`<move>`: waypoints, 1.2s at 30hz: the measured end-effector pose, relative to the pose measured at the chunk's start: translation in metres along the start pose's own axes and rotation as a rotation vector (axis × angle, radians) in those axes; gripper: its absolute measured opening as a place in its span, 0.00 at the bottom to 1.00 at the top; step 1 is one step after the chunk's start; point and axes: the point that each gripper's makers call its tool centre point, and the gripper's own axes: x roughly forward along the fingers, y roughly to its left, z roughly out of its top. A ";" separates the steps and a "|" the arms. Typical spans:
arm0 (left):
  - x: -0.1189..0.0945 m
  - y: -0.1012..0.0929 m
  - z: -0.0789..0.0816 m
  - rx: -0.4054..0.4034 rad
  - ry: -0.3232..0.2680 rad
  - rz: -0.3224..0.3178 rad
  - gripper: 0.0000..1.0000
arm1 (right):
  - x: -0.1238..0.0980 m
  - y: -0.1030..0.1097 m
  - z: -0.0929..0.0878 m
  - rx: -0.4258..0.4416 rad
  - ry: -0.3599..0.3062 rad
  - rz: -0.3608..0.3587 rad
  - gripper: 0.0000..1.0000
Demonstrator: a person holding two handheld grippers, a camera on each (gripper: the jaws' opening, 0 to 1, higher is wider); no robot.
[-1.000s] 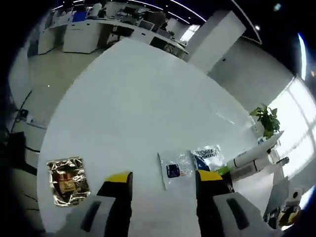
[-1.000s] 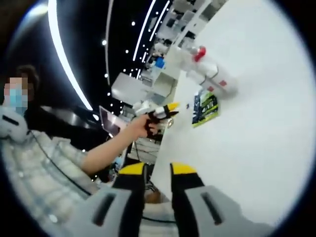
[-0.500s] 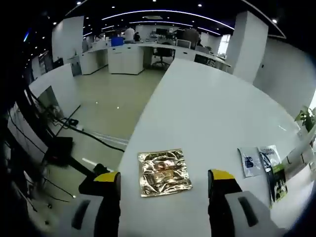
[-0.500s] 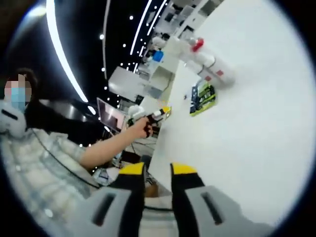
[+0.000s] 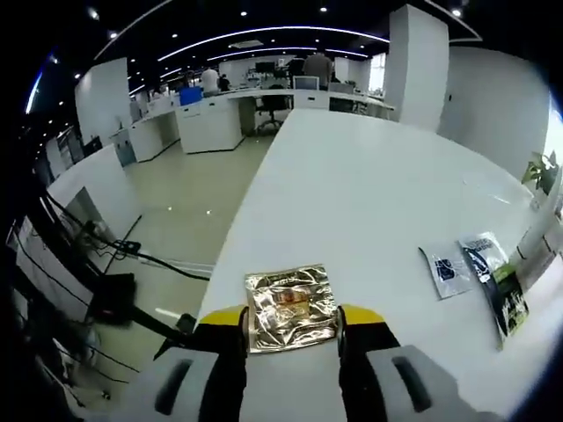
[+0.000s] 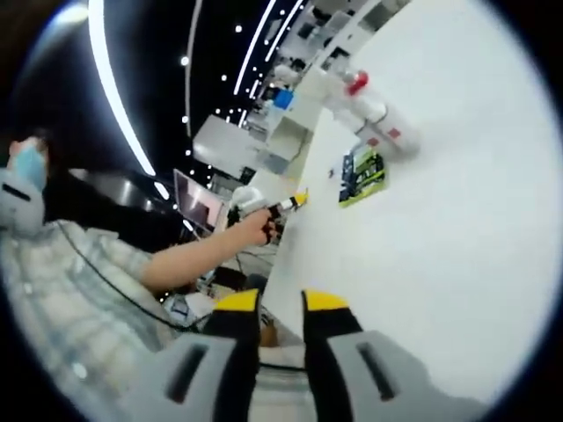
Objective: Arrange the skincare products in the storage area until every visible bottle or jar stands upright without overlapping.
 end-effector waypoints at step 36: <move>0.015 -0.071 0.010 0.526 0.158 -0.370 0.67 | -0.023 -0.013 -0.007 0.088 -0.099 -0.003 0.16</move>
